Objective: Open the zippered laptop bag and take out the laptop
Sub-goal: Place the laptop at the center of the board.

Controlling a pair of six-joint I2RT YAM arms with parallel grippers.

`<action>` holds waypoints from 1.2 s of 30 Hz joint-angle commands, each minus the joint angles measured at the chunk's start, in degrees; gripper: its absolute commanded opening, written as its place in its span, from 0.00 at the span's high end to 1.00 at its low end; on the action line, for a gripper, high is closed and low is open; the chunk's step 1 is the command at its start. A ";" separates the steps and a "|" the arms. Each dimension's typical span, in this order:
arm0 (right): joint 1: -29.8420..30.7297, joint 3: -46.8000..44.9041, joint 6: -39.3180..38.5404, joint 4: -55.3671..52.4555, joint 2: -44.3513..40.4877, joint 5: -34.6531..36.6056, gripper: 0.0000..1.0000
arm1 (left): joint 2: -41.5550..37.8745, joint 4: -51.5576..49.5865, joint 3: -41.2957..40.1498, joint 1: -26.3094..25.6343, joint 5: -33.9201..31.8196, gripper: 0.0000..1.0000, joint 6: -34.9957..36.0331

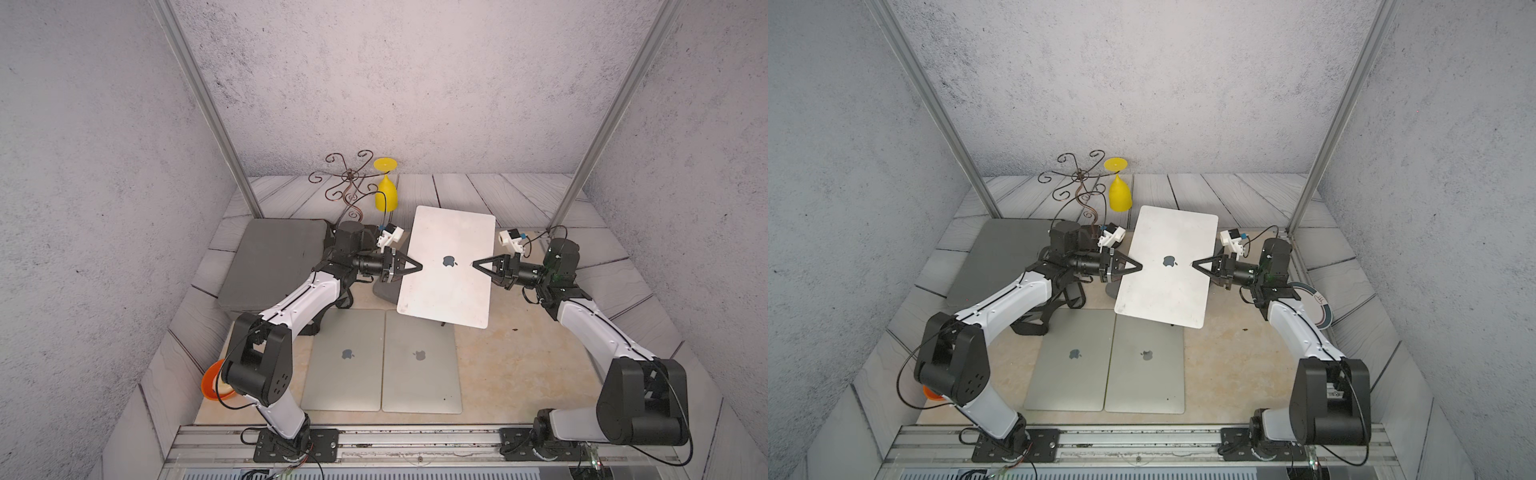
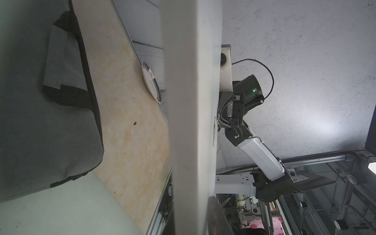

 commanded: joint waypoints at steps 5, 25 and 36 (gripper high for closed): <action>0.45 3.27 -10.19 -10.04 1.16 3.26 0.64 | -4.88 16.05 -3.16 -0.60 -2.02 1.00 -5.51; -2.98 13.23 -40.88 -53.68 -8.91 33.62 0.31 | -13.40 27.46 -24.34 -6.32 -15.19 1.00 -8.95; -3.01 5.52 -36.54 -50.90 -18.18 37.12 0.23 | -17.54 32.97 -35.34 -17.20 -29.97 1.00 -8.78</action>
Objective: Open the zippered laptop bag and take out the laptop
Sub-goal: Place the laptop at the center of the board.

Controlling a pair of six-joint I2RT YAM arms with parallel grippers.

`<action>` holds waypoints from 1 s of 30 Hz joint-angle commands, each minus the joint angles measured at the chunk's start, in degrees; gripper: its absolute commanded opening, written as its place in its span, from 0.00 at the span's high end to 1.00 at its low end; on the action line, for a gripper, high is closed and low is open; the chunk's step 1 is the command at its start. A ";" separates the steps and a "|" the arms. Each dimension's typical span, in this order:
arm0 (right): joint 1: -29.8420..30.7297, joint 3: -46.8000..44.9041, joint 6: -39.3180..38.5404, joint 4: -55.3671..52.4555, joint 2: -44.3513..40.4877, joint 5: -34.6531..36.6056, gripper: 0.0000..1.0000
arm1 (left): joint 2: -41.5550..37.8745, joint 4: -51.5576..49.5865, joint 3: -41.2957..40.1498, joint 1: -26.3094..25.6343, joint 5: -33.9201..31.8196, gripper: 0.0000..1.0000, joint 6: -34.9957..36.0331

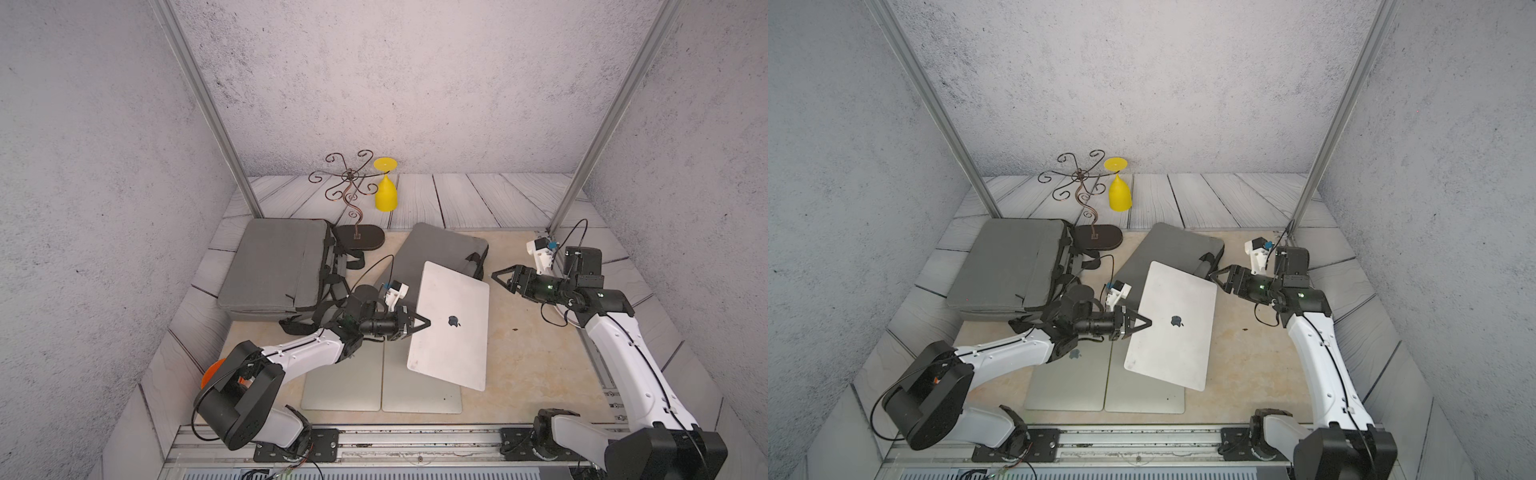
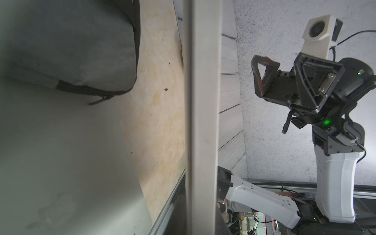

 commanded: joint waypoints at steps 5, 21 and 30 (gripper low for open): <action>0.09 -4.37 3.57 0.47 -5.64 2.51 0.22 | -1.46 13.43 -0.70 -7.73 -11.24 1.00 1.38; 0.14 -7.43 2.77 -2.90 -6.89 4.41 0.19 | 11.51 18.15 5.59 -21.18 -27.14 1.00 -0.80; 0.13 -9.11 3.57 -3.15 -8.58 4.69 0.19 | 17.08 18.12 8.54 -24.13 -33.64 1.00 -3.33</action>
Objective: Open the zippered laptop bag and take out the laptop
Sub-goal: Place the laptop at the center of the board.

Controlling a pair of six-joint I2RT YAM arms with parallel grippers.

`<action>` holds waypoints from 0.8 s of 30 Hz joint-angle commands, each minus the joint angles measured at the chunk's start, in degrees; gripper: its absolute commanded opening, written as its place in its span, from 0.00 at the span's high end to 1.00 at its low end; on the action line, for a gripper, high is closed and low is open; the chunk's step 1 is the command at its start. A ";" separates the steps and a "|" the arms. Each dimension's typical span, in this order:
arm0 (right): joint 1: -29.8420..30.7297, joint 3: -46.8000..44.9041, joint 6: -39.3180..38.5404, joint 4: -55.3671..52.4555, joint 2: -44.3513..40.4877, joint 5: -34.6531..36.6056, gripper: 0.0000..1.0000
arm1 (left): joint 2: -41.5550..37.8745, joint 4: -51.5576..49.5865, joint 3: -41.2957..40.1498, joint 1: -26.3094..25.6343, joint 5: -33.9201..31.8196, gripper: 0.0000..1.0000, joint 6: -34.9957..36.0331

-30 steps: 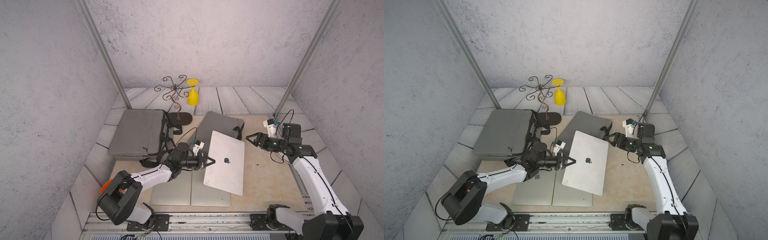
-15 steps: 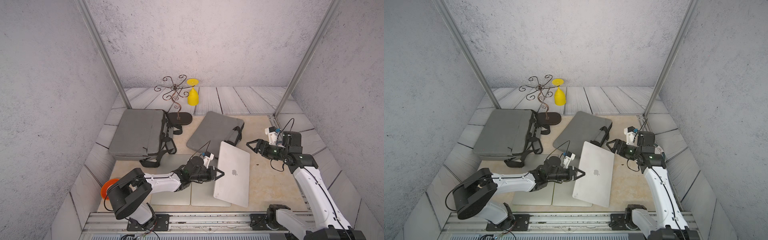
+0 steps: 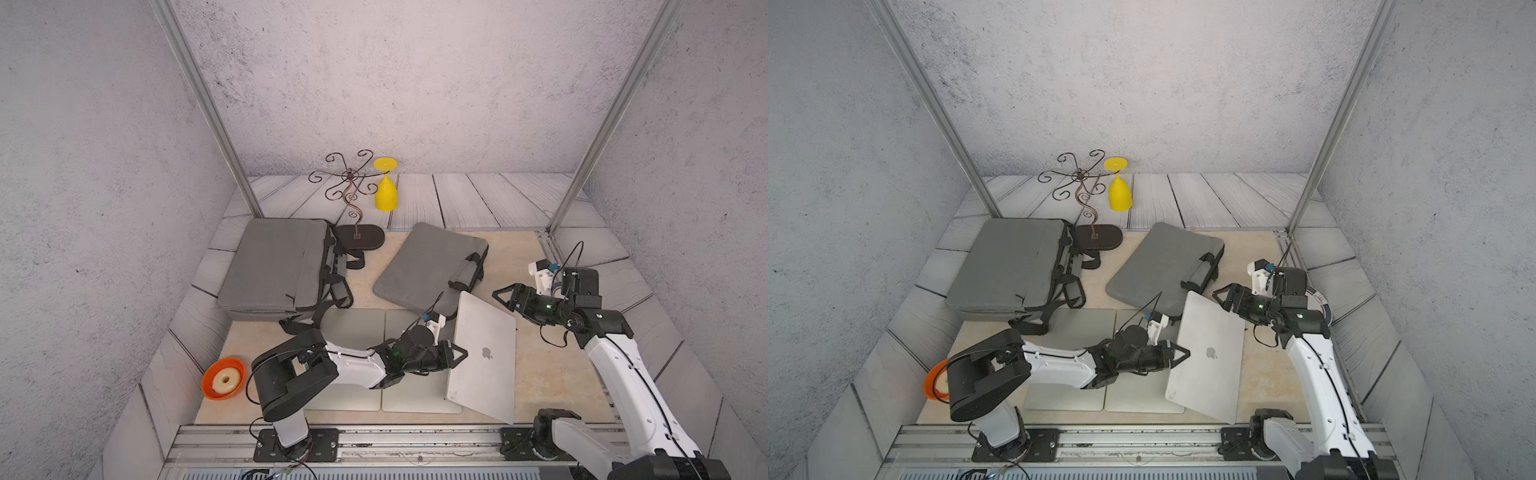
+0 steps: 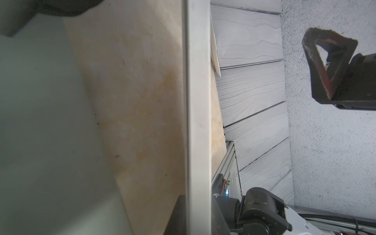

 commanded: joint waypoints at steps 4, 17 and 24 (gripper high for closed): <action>0.16 -1.84 0.36 -0.74 -3.23 1.04 0.19 | 0.15 4.43 5.19 -0.52 -7.06 1.00 0.90; 0.13 -4.45 2.55 1.42 -4.51 0.93 0.19 | 3.67 5.77 8.41 -1.68 -17.84 1.00 -6.36; 0.13 -5.17 2.83 1.34 -5.73 1.20 0.19 | 5.41 4.38 11.57 -4.97 -19.91 1.00 -9.54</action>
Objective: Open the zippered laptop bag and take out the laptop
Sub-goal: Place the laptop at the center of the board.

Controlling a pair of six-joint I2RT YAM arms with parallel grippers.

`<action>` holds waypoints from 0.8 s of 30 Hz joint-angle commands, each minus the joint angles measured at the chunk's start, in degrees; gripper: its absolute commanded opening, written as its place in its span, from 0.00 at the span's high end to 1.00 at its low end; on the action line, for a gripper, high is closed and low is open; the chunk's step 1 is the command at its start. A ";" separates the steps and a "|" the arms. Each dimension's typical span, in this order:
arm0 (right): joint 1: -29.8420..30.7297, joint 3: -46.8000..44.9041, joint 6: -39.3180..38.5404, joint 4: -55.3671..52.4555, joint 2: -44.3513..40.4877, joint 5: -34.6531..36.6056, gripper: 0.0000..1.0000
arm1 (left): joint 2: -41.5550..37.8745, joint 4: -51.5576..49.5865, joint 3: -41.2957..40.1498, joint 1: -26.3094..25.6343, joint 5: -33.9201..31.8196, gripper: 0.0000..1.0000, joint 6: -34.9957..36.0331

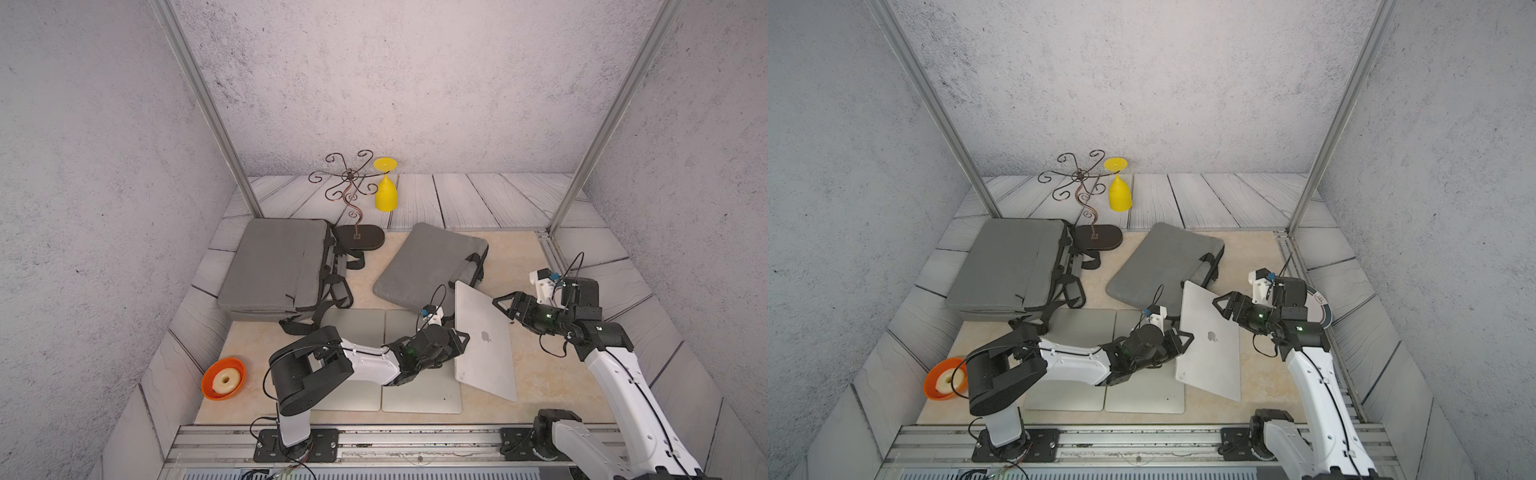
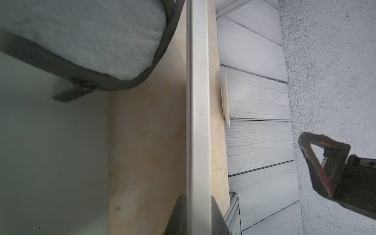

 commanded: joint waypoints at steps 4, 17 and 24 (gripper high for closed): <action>0.13 -0.57 0.19 0.39 -1.24 0.64 0.18 | 1.89 6.88 3.76 -5.22 -4.27 1.00 -5.28; 0.20 -4.16 1.14 0.22 -4.49 0.29 0.18 | 7.25 4.01 5.92 -10.33 -11.87 1.00 -15.52; 0.13 -5.71 1.77 0.49 -6.14 0.02 0.18 | 9.10 3.29 7.18 -11.10 -10.50 1.00 -14.48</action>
